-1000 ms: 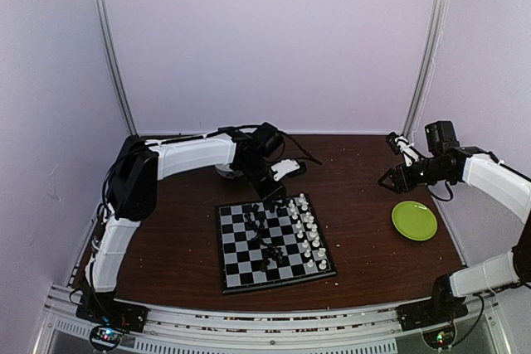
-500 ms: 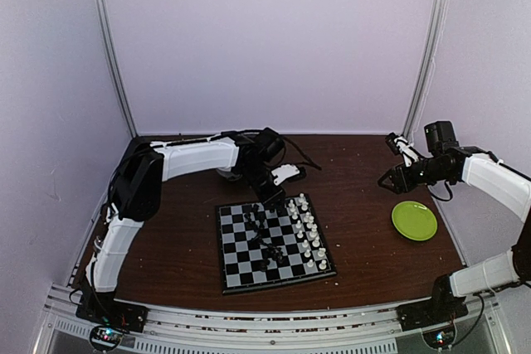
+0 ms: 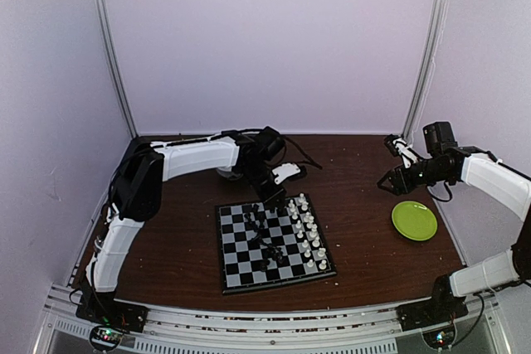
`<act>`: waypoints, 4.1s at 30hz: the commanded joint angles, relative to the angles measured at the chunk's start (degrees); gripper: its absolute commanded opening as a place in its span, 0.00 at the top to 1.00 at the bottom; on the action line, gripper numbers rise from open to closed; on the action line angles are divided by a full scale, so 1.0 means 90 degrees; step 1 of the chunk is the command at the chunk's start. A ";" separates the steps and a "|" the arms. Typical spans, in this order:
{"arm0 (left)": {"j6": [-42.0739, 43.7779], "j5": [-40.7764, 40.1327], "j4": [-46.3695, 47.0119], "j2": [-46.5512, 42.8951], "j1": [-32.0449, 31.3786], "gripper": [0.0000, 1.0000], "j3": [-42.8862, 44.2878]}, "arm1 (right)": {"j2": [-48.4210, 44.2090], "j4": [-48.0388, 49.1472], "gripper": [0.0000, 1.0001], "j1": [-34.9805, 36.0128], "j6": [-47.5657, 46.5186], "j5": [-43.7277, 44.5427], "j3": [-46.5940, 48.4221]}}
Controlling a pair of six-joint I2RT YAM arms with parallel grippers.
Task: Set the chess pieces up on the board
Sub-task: Pick up the rook from the chess pile, then place the rook at h8.
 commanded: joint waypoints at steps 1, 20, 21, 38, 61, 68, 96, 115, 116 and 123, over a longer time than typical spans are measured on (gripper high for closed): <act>0.0009 0.0085 0.0045 -0.0262 -0.0026 1.00 0.0191 | 0.0050 -0.0037 0.47 0.0060 -0.0018 0.0102 0.0191; -0.0204 -0.1280 0.0107 -0.3017 0.0742 1.00 -0.2620 | -0.0007 -0.0044 0.47 0.0089 -0.0066 0.0150 0.0178; -0.0225 -0.1325 0.0135 -0.3099 0.0808 1.00 -0.2811 | -0.0024 -0.0044 0.47 0.0089 -0.0075 0.0145 0.0178; -0.0407 -0.1491 0.0305 -0.2814 0.1014 1.00 -0.3275 | 0.0078 -0.0053 0.47 0.0089 -0.0095 0.0043 0.0159; -0.0425 -0.1398 0.0230 -0.2247 0.1010 0.97 -0.3132 | 0.0218 -0.0113 0.47 0.0128 -0.0145 0.0063 0.0204; -0.0435 -0.1329 0.0225 -0.2127 0.1014 0.97 -0.3061 | 0.0200 -0.0122 0.47 0.0137 -0.0148 0.0063 0.0200; -0.0553 -0.1532 0.0021 -0.2407 0.1009 0.77 -0.2995 | 0.0257 -0.0121 0.47 0.0206 -0.0094 0.0024 0.0207; -0.1028 -0.0341 0.0857 -0.4111 -0.1258 0.71 -0.3761 | 0.0186 -0.0156 0.47 0.0239 -0.0157 0.0001 0.0213; -0.1024 -0.0406 0.0831 -0.4089 -0.1399 0.71 -0.3808 | 0.0158 -0.0152 0.47 0.0236 -0.0160 0.0004 0.0199; -0.1312 -0.0504 0.0931 -0.3907 -0.2004 0.71 -0.4220 | 0.0114 -0.0159 0.47 0.0245 -0.0174 0.0021 0.0188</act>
